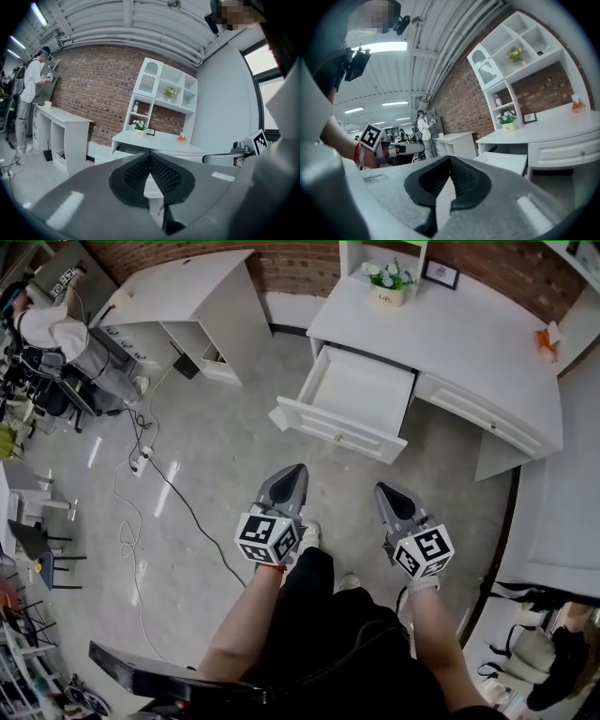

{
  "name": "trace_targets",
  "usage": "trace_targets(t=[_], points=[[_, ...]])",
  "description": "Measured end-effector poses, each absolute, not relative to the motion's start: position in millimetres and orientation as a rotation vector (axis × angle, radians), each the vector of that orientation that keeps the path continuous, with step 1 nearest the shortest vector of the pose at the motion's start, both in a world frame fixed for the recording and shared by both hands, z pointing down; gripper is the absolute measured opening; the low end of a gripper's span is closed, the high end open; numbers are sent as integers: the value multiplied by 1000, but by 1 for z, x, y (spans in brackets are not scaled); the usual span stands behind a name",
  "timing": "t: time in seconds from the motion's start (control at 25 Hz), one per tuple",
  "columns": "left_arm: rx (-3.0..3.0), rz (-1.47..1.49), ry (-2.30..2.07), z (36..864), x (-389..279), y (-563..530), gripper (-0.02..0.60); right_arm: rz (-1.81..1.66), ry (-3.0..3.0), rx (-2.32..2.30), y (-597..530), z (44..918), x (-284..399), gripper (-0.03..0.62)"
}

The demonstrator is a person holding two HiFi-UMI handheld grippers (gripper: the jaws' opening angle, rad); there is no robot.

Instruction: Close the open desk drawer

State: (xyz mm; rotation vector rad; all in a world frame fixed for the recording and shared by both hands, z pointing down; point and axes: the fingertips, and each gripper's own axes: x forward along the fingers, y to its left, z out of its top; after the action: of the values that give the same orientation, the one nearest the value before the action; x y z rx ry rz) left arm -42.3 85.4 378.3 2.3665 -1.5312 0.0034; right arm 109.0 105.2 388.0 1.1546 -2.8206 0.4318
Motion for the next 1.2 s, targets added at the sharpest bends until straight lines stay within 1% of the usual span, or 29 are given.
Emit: trace_targets(t=[0.36,0.84,1.2], points=[[2383,53,-1424,399,-64,22,2,518,-2730,1225,55,416,80,2],[2439,153,-1210,441,-90,-31,2,685,-2605,1412,7,463,44,2],[2459,179,-1077,475,-83,-44,2,908,-2431,1614,-12,512,46,2]])
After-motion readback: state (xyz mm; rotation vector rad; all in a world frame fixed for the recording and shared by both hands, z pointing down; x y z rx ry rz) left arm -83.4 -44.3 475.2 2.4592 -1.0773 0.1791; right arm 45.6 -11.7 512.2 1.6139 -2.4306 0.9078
